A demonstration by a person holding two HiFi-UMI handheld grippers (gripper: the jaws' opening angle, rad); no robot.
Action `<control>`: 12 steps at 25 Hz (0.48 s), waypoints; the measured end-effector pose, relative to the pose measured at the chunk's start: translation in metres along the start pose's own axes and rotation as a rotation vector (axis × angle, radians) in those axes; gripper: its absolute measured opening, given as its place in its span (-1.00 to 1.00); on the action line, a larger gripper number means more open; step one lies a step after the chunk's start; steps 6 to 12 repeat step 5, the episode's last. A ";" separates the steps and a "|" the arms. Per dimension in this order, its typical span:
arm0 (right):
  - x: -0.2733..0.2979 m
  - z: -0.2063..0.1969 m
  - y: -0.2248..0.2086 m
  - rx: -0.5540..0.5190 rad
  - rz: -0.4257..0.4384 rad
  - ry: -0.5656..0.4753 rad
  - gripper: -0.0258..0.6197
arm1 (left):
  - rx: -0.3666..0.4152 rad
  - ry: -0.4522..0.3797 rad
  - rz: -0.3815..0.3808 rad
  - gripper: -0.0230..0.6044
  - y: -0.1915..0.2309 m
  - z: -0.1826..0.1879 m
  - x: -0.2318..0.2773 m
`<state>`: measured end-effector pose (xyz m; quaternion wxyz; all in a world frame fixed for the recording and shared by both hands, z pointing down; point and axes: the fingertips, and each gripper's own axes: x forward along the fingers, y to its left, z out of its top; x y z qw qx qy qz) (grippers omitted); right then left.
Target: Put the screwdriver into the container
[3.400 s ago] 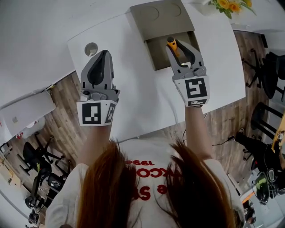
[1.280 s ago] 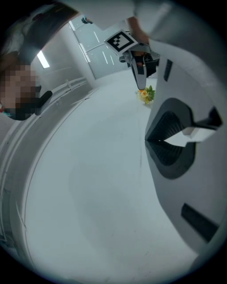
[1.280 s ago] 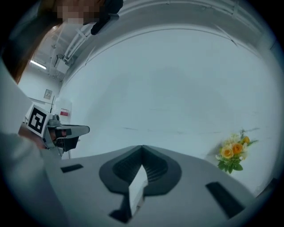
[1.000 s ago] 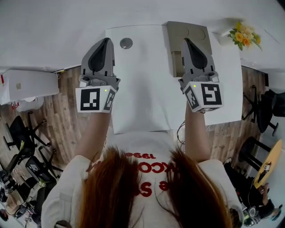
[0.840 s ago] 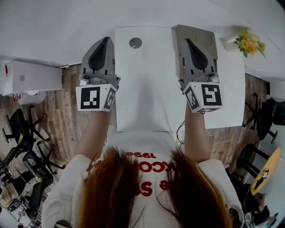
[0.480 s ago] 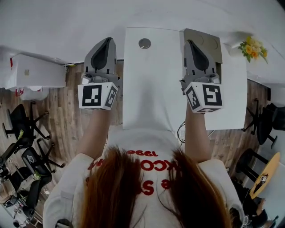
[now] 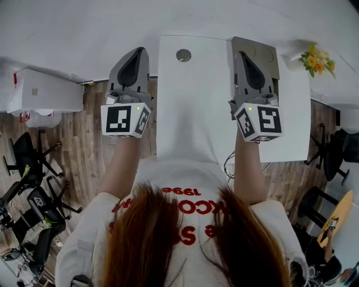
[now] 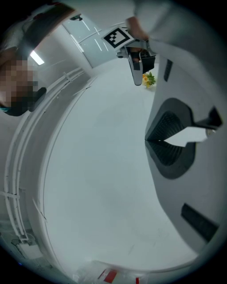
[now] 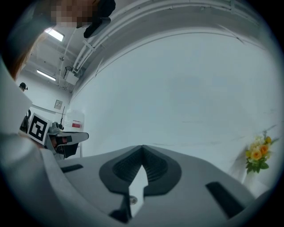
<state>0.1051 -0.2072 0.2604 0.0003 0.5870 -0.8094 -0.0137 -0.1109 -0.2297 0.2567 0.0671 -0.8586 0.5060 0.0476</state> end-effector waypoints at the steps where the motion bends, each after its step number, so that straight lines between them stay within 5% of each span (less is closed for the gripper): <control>1: 0.000 0.000 0.000 0.000 0.000 -0.001 -0.91 | -0.001 0.000 -0.001 -0.90 0.000 0.000 0.000; 12: 0.000 0.003 0.001 -0.001 -0.001 -0.008 -0.91 | -0.003 -0.003 -0.002 -0.90 -0.001 0.001 -0.001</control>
